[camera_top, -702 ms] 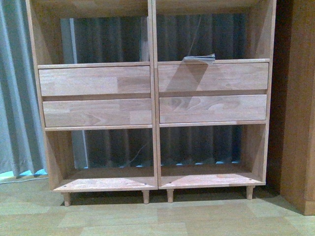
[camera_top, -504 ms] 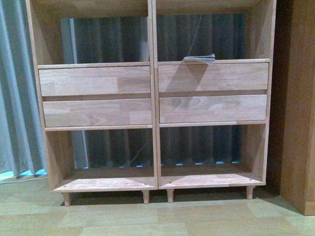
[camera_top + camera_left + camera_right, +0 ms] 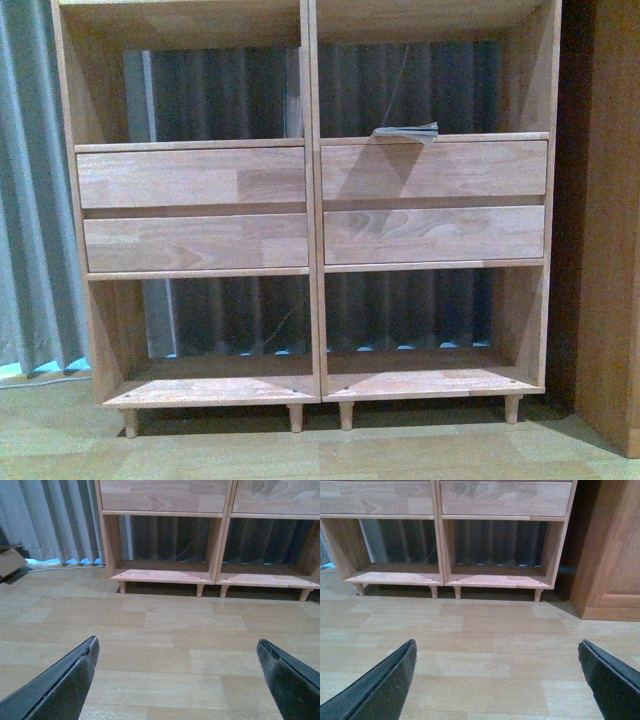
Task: Organize books on shelf
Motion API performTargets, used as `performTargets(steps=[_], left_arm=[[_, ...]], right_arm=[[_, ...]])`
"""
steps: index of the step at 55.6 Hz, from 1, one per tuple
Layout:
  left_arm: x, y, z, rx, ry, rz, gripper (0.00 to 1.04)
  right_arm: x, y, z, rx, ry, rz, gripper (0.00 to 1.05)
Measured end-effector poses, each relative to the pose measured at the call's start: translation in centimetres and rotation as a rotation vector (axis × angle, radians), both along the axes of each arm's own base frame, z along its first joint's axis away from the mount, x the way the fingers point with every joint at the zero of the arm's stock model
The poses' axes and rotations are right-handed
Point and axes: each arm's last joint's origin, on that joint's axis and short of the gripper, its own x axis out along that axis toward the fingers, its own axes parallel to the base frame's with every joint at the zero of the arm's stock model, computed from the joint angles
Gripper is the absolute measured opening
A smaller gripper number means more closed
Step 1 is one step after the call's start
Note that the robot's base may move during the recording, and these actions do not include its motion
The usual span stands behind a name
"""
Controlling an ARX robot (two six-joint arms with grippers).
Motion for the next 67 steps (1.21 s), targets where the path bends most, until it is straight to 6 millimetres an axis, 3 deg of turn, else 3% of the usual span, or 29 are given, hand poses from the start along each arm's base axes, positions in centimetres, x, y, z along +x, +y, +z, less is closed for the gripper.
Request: performTargets(steps=[67], left_arm=[[0.0, 0.0, 0.0, 0.0, 0.0, 0.0, 0.97]], right_arm=[[0.0, 0.0, 0.0, 0.0, 0.0, 0.0, 0.98]])
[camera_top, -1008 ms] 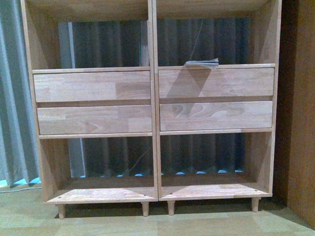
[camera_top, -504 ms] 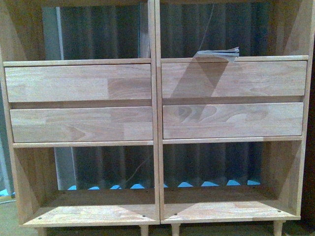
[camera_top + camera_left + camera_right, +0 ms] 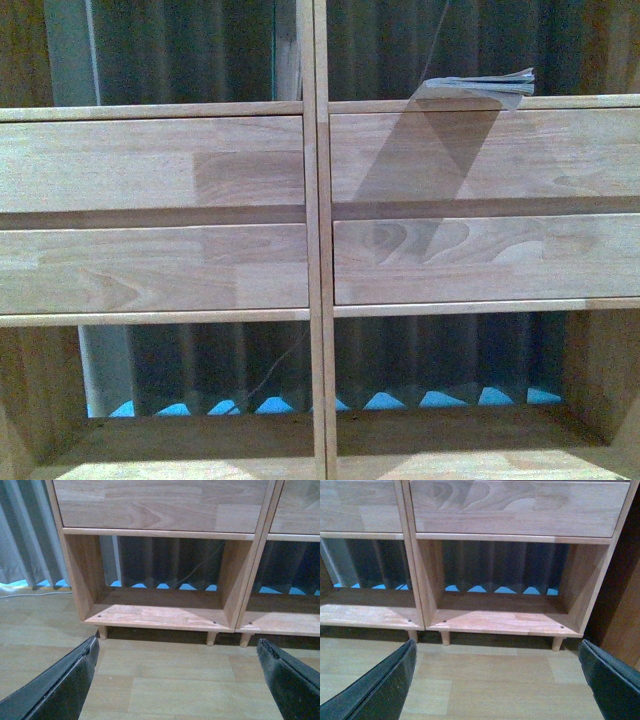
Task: Organize books on shelf
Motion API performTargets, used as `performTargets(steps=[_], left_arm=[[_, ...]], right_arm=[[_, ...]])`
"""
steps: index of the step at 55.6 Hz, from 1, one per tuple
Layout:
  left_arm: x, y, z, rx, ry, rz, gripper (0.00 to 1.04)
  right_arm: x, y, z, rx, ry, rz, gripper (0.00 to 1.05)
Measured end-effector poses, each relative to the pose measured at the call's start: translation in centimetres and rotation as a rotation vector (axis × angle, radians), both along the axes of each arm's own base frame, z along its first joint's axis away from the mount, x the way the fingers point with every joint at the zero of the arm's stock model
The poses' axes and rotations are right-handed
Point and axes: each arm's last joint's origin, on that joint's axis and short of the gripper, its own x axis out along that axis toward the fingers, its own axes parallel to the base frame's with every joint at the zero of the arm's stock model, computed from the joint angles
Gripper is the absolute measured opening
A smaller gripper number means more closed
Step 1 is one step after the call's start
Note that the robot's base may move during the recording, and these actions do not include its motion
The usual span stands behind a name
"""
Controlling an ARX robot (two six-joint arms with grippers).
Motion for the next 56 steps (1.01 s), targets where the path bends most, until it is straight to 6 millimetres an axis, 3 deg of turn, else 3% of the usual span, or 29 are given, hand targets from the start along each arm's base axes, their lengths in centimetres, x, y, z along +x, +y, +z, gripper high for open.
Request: performTargets(steps=[56], left_arm=[[0.0, 0.0, 0.0, 0.0, 0.0, 0.0, 0.97]], right_arm=[[0.0, 0.0, 0.0, 0.0, 0.0, 0.0, 0.98]])
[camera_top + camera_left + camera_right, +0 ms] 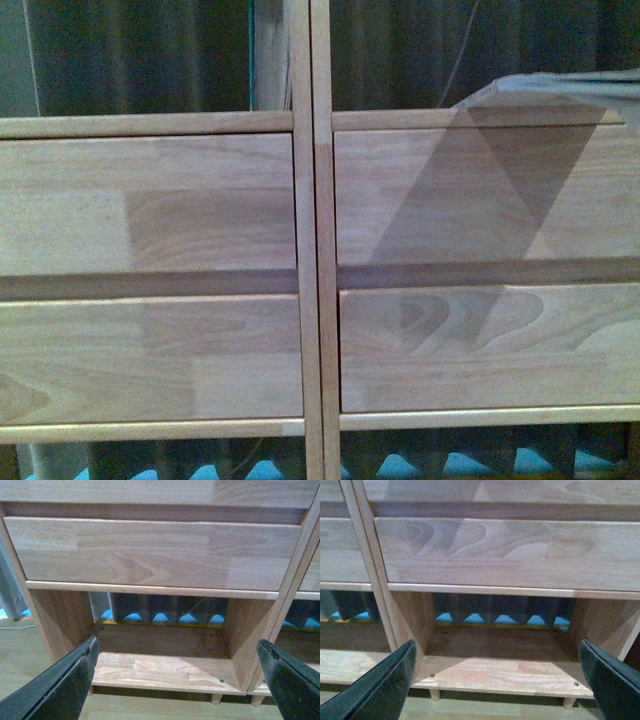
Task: Organize books on shelf
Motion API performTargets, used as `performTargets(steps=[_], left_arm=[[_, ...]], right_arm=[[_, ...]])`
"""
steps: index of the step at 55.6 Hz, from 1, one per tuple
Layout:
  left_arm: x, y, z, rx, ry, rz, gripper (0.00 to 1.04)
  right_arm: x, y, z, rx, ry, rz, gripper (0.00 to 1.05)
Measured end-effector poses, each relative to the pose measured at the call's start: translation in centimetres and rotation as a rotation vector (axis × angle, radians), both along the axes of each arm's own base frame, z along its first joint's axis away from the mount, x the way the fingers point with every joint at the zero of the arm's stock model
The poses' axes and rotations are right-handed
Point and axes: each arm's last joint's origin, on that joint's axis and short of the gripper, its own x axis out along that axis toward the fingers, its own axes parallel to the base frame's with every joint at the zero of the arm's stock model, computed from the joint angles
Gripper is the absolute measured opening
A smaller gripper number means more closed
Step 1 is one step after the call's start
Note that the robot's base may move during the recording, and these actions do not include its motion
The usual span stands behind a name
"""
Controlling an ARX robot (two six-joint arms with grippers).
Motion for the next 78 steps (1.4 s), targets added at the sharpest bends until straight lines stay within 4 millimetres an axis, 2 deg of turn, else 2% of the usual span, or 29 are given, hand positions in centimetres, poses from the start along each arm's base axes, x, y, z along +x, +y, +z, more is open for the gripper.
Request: performTargets(steps=[13, 17, 20, 24, 28, 31, 35, 38, 42, 46, 50, 56, 69, 78], left_arm=[[0.0, 0.0, 0.0, 0.0, 0.0, 0.0, 0.97], [0.0, 0.0, 0.0, 0.0, 0.0, 0.0, 0.97], [0.0, 0.0, 0.0, 0.0, 0.0, -0.002, 0.97], [0.0, 0.0, 0.0, 0.0, 0.0, 0.0, 0.97], [0.0, 0.0, 0.0, 0.0, 0.0, 0.0, 0.97], [0.0, 0.0, 0.0, 0.0, 0.0, 0.0, 0.97], [0.0, 0.0, 0.0, 0.0, 0.0, 0.0, 0.97], [0.0, 0.0, 0.0, 0.0, 0.0, 0.0, 0.97], [0.0, 0.0, 0.0, 0.0, 0.0, 0.0, 0.97], [0.0, 0.0, 0.0, 0.0, 0.0, 0.0, 0.97], [0.0, 0.0, 0.0, 0.0, 0.0, 0.0, 0.97], [0.0, 0.0, 0.0, 0.0, 0.0, 0.0, 0.97], [0.0, 0.0, 0.0, 0.0, 0.0, 0.0, 0.97], [0.0, 0.0, 0.0, 0.0, 0.0, 0.0, 0.97]], right_arm=[[0.0, 0.0, 0.0, 0.002, 0.0, 0.0, 0.98], [0.1, -0.1, 0.0, 0.111, 0.06, 0.127, 0.98], [0.2, -0.3, 0.9, 0.242, 0.092, 0.227, 0.98], [0.5, -0.3, 2.7, 0.372, 0.078, 0.273, 0.98], [1.3, -0.2, 5.8, 0.462, 0.011, 0.312, 0.98], [2.6, 0.1, 8.3, 0.557, -0.028, 0.339, 0.98], [4.8, 0.6, 10.5, 0.654, -0.038, 0.378, 0.98], [6.5, 1.1, 11.5, 0.726, -0.029, 0.396, 0.98], [10.1, 1.7, 12.9, 0.879, 0.0, 0.395, 0.98], [13.1, 2.2, 13.3, 1.016, 0.041, 0.369, 0.98], [15.7, 2.7, 12.7, 1.112, 0.092, 0.333, 0.98], [18.7, 3.4, 12.3, 1.23, 0.133, 0.285, 0.98], [22.3, 3.9, 13.5, 1.33, 0.09, 0.232, 0.98], [23.9, 3.2, 14.0, 1.369, 0.053, 0.173, 0.98]])
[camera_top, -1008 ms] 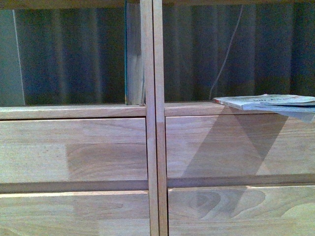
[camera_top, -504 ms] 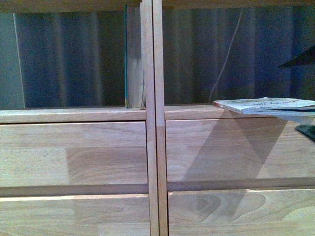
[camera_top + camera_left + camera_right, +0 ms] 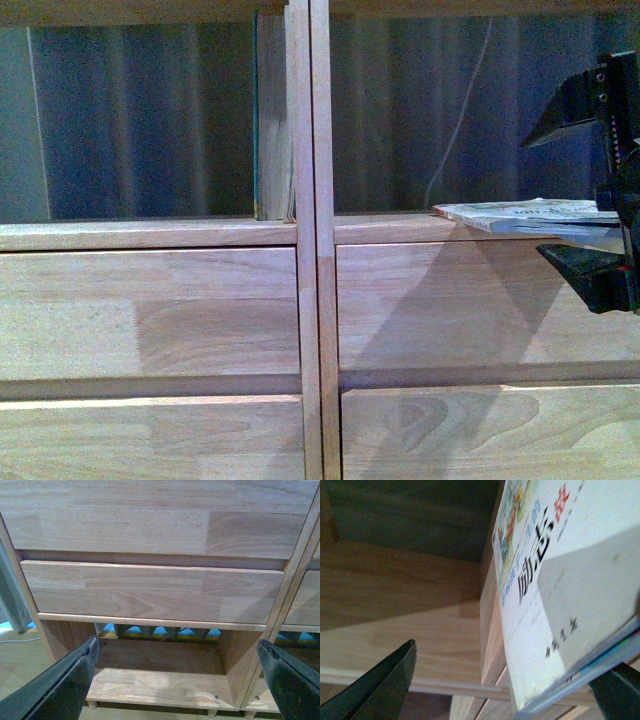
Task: Organize books on shelf
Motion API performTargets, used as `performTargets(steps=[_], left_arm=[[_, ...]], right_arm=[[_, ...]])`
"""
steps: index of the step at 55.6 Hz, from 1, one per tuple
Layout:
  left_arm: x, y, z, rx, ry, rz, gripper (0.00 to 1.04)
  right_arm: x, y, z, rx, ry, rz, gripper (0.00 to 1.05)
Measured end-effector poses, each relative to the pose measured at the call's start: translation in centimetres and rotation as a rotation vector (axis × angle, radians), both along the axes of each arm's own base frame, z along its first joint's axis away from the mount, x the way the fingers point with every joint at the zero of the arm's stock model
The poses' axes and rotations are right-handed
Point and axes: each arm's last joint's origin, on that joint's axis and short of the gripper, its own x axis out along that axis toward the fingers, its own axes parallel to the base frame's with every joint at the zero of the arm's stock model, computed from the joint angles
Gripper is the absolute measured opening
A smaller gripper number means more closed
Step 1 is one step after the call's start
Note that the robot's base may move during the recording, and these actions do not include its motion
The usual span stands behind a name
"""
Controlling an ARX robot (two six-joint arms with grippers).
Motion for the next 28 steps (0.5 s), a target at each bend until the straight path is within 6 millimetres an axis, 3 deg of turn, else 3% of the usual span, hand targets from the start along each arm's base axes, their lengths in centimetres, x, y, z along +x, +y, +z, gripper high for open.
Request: performTargets(steps=[12, 28], left_arm=[[0.0, 0.0, 0.0, 0.0, 0.0, 0.0, 0.97], [0.0, 0.0, 0.0, 0.0, 0.0, 0.0, 0.97]], right_arm=[[0.6, -1.6, 0.2, 0.033, 0.003, -0.057, 0.96], [0.5, -1.9, -0.1, 0.025, 0.018, -0.057, 0.5]])
